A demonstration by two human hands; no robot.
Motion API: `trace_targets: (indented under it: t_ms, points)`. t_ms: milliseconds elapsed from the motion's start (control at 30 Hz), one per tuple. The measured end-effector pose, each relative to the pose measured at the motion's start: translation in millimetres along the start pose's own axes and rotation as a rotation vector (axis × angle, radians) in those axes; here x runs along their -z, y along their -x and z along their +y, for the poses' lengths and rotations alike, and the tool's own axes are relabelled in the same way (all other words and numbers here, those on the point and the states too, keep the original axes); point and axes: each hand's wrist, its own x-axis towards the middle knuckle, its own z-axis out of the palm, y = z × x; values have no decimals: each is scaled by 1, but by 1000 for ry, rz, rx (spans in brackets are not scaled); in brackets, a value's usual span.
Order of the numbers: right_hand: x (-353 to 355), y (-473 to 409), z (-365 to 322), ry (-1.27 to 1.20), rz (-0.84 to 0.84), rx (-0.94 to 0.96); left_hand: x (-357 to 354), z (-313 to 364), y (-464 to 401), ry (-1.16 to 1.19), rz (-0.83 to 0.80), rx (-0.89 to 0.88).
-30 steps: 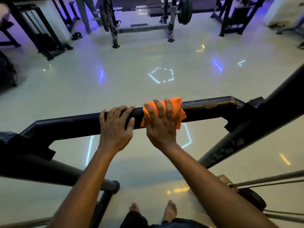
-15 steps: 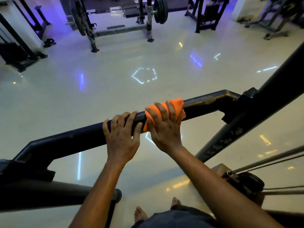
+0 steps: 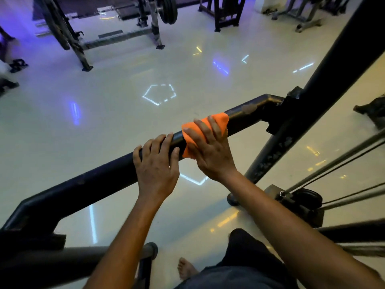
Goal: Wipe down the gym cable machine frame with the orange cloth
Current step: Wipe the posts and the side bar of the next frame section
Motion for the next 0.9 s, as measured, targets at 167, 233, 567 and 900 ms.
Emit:
trace_targets:
  t_ms: [167, 233, 567, 900]
  points:
    - [31, -13, 88, 108, 63, -109, 3, 2, -3, 32, 15, 27]
    - [31, -19, 87, 71, 68, -288, 2, 13, -10, 39, 1, 53]
    - [46, -16, 142, 26, -24, -44, -17, 67, -44, 102, -64, 69]
    - [62, -18, 124, -106, 94, -154, -23, 69, -45, 91, -30, 125]
